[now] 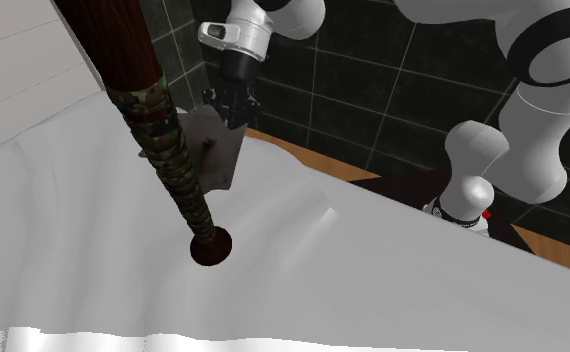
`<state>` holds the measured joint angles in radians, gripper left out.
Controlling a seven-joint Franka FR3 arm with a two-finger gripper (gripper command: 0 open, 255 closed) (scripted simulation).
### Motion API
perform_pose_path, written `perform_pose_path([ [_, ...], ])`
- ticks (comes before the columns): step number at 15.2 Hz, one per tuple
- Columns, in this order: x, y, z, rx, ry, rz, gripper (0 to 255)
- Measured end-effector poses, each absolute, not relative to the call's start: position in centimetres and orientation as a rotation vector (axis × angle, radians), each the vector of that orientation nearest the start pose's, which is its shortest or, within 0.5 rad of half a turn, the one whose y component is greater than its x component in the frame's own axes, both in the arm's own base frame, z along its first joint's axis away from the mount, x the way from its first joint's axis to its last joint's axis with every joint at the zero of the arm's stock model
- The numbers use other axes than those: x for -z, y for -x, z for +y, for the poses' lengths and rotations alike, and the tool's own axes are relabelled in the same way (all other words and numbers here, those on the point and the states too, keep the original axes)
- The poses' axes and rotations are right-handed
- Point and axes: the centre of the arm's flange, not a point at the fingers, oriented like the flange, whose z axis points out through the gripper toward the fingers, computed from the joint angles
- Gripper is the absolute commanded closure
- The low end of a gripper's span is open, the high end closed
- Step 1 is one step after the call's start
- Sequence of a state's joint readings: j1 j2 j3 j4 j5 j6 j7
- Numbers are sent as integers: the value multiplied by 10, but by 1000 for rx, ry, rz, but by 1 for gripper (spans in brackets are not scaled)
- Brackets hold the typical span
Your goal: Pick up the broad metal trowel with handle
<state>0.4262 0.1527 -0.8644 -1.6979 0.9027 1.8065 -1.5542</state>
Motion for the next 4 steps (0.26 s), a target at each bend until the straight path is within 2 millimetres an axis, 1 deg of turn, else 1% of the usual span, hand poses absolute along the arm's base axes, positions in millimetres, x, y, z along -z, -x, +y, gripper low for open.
perform_pose_path([
  [4, -568, -585, -170, 888, 2339, -1140, 255],
])
